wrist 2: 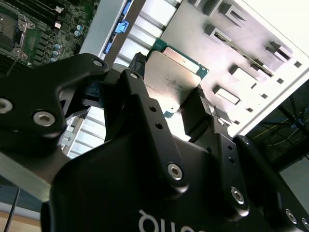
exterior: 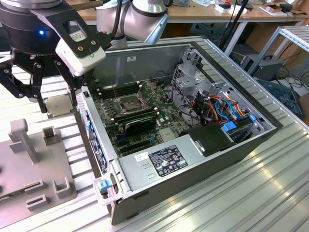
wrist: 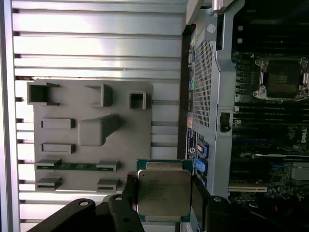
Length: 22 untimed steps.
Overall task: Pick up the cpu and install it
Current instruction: 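Pick up the cpu and move it towards the insertion slot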
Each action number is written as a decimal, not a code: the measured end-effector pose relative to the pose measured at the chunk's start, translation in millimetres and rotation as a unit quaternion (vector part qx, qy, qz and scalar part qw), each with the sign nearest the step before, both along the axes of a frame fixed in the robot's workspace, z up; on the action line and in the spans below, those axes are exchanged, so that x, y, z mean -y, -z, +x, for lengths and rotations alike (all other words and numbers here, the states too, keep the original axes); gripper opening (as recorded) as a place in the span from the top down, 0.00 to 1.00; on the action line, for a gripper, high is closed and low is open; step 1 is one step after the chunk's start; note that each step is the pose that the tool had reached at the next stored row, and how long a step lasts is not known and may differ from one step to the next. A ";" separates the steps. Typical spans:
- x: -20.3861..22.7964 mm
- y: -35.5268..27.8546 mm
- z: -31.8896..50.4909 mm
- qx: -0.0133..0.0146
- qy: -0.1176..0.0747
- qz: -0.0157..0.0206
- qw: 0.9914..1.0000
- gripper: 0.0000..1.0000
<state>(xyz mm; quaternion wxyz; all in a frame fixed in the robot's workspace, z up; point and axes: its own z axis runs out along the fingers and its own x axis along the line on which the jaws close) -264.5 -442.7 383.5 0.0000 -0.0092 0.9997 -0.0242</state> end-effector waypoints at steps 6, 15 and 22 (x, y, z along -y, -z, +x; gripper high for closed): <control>0.0 0.0 1.5 0.000 0.000 0.000 1.000 0.45; 0.0 0.0 3.5 0.000 0.000 0.000 1.000 0.45; 0.0 0.0 11.7 0.000 0.000 0.000 1.000 0.45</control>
